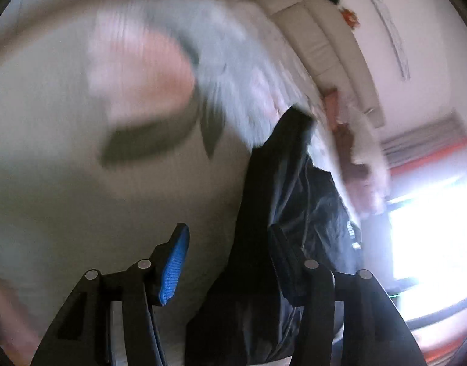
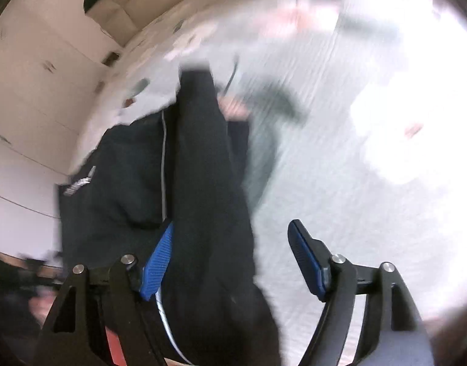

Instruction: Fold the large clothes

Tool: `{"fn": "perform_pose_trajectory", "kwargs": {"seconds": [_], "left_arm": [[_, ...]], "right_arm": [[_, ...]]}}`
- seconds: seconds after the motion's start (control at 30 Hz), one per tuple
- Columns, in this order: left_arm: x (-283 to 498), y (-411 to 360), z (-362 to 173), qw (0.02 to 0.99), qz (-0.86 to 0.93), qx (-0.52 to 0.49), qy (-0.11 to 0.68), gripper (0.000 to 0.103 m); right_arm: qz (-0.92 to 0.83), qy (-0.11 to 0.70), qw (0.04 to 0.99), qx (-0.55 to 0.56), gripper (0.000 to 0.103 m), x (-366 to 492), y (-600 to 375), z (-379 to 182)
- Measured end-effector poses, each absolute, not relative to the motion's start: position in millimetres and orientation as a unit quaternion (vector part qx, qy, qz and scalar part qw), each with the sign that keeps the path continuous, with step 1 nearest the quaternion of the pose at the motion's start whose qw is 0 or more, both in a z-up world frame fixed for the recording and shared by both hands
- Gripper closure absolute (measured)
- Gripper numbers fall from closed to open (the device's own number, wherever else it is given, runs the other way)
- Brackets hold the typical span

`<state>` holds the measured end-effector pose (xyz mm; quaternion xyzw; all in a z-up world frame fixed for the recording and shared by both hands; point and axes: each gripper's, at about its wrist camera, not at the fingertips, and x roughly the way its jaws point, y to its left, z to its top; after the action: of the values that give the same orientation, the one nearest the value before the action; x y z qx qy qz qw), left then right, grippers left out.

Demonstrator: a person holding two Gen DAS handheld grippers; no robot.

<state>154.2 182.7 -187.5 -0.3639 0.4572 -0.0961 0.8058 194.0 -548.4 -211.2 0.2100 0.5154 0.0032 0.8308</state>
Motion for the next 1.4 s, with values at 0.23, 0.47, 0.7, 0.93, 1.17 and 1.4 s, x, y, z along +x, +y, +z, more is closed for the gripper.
{"fn": "perform_pose_trajectory", "kwargs": {"seconds": [0.23, 0.47, 0.7, 0.93, 1.17, 1.4], "left_arm": [[144, 77, -112, 0.867, -0.157, -0.205, 0.426, 0.046], [140, 26, -172, 0.860, -0.099, -0.104, 0.489, 0.043], [125, 18, -127, 0.873, -0.105, -0.105, 0.464, 0.043], [135, -35, -144, 0.852, -0.116, -0.027, 0.510, 0.037], [146, -19, -162, 0.839, -0.117, -0.079, 0.526, 0.021], [136, -20, -158, 0.849, -0.106, -0.076, 0.512, 0.020]], "right_arm": [[0.028, 0.471, 0.881, 0.039, 0.023, 197, -414, -161], [0.016, 0.536, 0.844, -0.007, 0.021, 183, -387, -262], [0.048, 0.508, 0.859, 0.031, 0.022, 160, -394, -221], [0.036, 0.498, 0.866, 0.033, 0.022, 226, -363, -208], [-0.007, 0.534, 0.844, 0.047, 0.000, 293, -343, -263], [0.024, 0.517, 0.853, 0.070, 0.004, 270, -356, -249]]}}
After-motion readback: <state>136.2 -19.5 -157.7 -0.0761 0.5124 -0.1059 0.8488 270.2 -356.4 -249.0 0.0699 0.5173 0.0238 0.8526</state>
